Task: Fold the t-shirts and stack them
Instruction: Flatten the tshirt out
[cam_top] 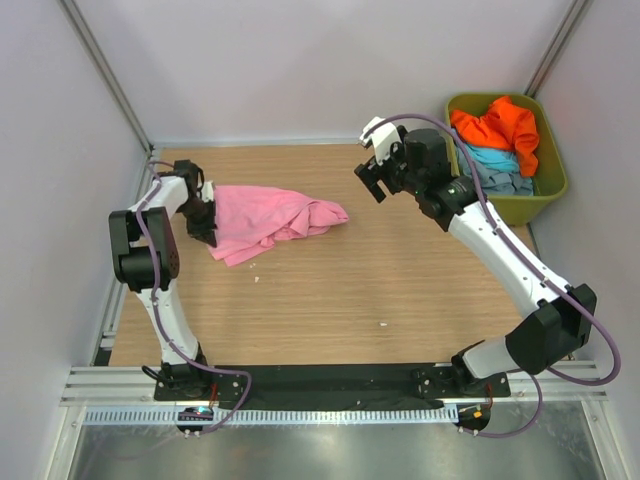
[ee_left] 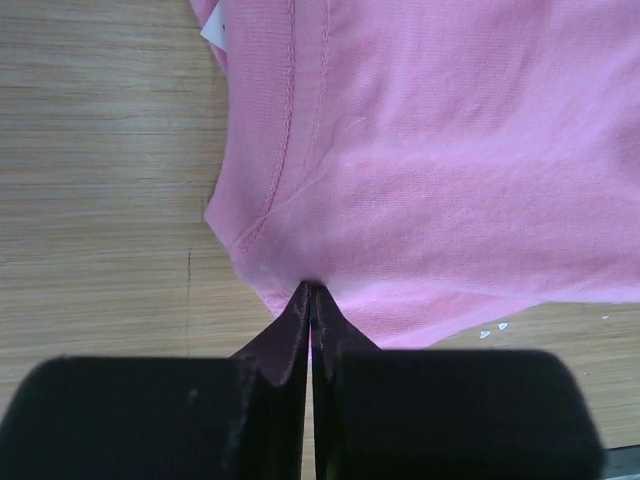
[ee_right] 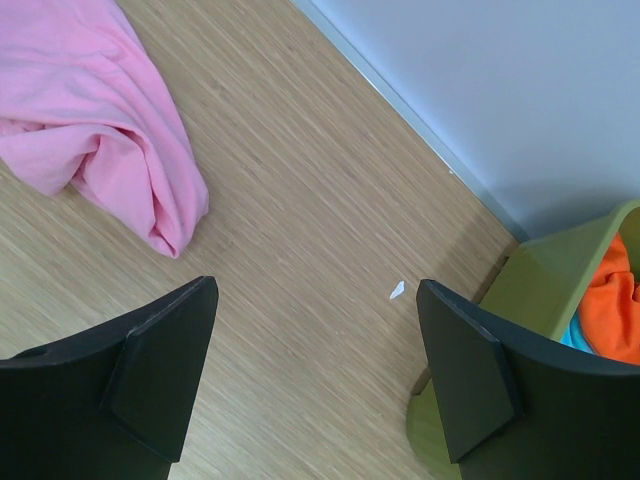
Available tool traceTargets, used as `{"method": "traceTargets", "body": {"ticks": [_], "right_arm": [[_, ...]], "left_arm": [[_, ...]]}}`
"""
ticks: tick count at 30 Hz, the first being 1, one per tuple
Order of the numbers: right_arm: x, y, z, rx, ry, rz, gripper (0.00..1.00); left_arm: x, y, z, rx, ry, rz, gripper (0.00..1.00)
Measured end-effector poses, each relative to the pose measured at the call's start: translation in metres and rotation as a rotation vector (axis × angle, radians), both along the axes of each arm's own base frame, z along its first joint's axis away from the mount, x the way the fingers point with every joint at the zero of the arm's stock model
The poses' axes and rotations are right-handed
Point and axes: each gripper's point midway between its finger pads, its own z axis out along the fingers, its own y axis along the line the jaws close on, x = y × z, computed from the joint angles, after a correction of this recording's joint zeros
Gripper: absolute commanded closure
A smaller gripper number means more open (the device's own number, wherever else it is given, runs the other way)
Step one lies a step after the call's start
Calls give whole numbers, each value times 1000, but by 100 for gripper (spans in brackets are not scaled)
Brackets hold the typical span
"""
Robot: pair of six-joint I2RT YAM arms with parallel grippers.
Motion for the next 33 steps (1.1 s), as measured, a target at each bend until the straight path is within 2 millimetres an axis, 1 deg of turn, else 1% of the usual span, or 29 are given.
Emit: {"method": "traceTargets", "body": {"ticks": [1, 3, 4, 5, 7, 10, 14, 17, 26, 29, 30, 31, 32, 33], "right_arm": [[0, 0, -2, -2, 3, -1, 13], [-1, -1, -6, -7, 9, -2, 13], [-1, -1, -8, -10, 14, -3, 13], [-1, -1, -10, -12, 18, -3, 13], [-2, -2, -14, -17, 24, -3, 13], [-2, -2, -16, -20, 27, -3, 13], [-3, -3, -20, -26, 32, -4, 13], [-3, -3, -20, -29, 32, -3, 13], [-2, -4, -22, -44, 29, 3, 13], [-3, -4, -26, -49, 35, 4, 13], [-4, -4, -27, -51, 38, 4, 13], [-4, -5, -28, -52, 39, 5, 13], [-4, -5, -28, -53, 39, 5, 13], [-4, -5, -28, -53, 39, 5, 13]], "left_arm": [[0, 0, 0, 0, 0, 0, 95], [0, 0, 0, -1, -1, -3, 76], [0, 0, 0, -1, 0, -5, 58], [0, 0, 0, 1, 2, -2, 50], [-1, 2, 1, 9, 1, 2, 39], [-7, 2, 7, 16, -7, 7, 37], [-9, -2, 13, -5, -20, 5, 39], [-10, -5, 13, -23, -15, 2, 43], [-14, -12, 2, -62, 24, -2, 47], [-14, -12, 1, -63, 26, -2, 52], [-14, -12, 1, -64, 27, -2, 55], [-14, -12, 0, -65, 29, -1, 57], [-14, -12, -1, -66, 32, -2, 63], [-14, -13, -2, -68, 34, -2, 66]]}}
